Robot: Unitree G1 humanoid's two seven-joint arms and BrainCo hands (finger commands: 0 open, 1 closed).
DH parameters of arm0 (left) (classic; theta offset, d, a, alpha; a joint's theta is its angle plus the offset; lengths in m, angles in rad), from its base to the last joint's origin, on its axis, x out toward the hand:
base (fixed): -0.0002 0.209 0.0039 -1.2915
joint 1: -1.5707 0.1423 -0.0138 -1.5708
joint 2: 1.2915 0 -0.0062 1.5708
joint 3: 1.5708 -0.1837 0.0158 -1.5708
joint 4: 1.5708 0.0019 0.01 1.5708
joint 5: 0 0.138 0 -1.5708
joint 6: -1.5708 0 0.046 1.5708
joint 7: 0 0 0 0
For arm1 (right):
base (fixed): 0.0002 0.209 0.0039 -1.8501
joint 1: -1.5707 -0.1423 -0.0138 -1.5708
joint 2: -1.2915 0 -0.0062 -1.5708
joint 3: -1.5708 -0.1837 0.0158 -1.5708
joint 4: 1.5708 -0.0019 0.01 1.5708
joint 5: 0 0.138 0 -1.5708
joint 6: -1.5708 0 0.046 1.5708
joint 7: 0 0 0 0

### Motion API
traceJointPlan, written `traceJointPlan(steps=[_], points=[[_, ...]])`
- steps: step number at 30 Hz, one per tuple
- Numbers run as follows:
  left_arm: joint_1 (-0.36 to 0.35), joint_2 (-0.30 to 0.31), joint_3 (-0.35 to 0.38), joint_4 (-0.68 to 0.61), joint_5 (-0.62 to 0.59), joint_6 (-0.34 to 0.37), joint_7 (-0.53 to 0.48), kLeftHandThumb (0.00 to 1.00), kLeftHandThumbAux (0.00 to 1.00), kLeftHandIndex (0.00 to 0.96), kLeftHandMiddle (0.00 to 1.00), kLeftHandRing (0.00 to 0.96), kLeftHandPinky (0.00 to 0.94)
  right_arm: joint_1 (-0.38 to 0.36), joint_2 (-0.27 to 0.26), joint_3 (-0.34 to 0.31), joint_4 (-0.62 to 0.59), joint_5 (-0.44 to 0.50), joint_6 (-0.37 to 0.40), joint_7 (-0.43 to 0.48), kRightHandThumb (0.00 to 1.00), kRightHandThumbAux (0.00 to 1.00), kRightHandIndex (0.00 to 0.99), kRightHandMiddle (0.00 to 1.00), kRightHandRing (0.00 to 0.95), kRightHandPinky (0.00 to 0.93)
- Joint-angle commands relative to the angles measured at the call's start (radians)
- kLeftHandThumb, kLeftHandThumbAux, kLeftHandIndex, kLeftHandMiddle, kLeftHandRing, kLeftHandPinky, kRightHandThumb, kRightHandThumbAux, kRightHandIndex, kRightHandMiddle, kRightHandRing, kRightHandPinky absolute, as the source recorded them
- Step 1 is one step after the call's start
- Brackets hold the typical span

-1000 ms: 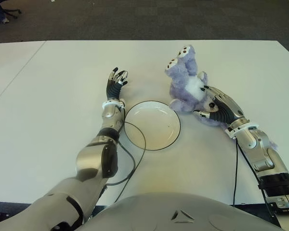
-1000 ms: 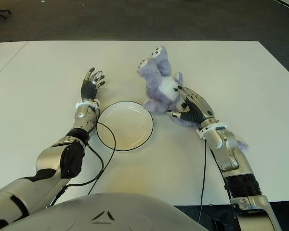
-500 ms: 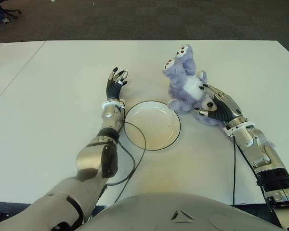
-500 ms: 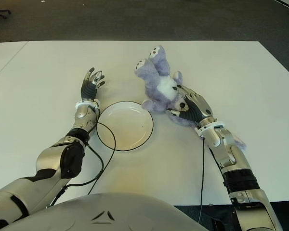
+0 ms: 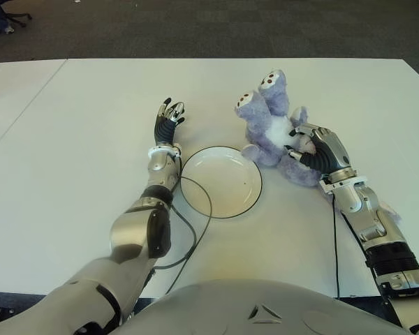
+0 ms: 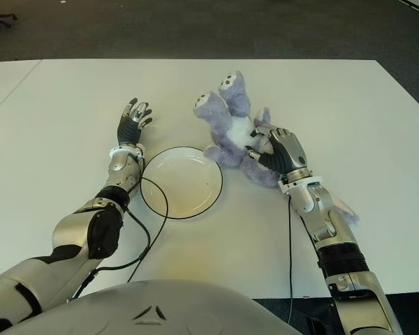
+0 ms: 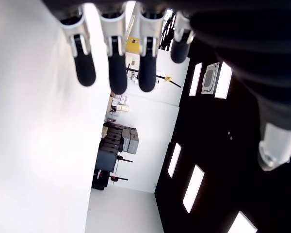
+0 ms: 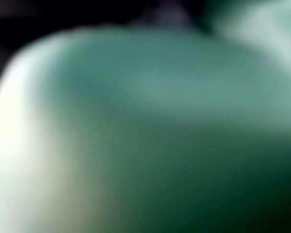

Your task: Put the doll into the plate.

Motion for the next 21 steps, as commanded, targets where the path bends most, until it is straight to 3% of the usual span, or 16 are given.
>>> traceJointPlan(steps=[1,9,21], points=[[0.209,-0.013,0.04,0.119,-0.043,0.099,-0.025,0.0,0.542,0.131,0.244,0.254,0.248,0.014,0.048,-0.001,0.045,0.039,-0.061,-0.031,0.546,0.629,0.74,0.855,0.857,0.89],[0.213,-0.008,0.026,0.119,-0.029,0.092,-0.019,0.0,0.537,0.118,0.229,0.235,0.209,0.015,0.058,-0.029,0.029,0.09,-0.07,-0.02,0.582,0.656,0.769,0.871,0.875,0.892],[0.214,-0.007,0.022,0.119,-0.026,0.091,-0.017,0.0,0.517,0.128,0.217,0.218,0.193,0.022,0.055,-0.067,-0.005,0.135,-0.059,0.007,0.502,0.703,0.77,0.878,0.881,0.865]])
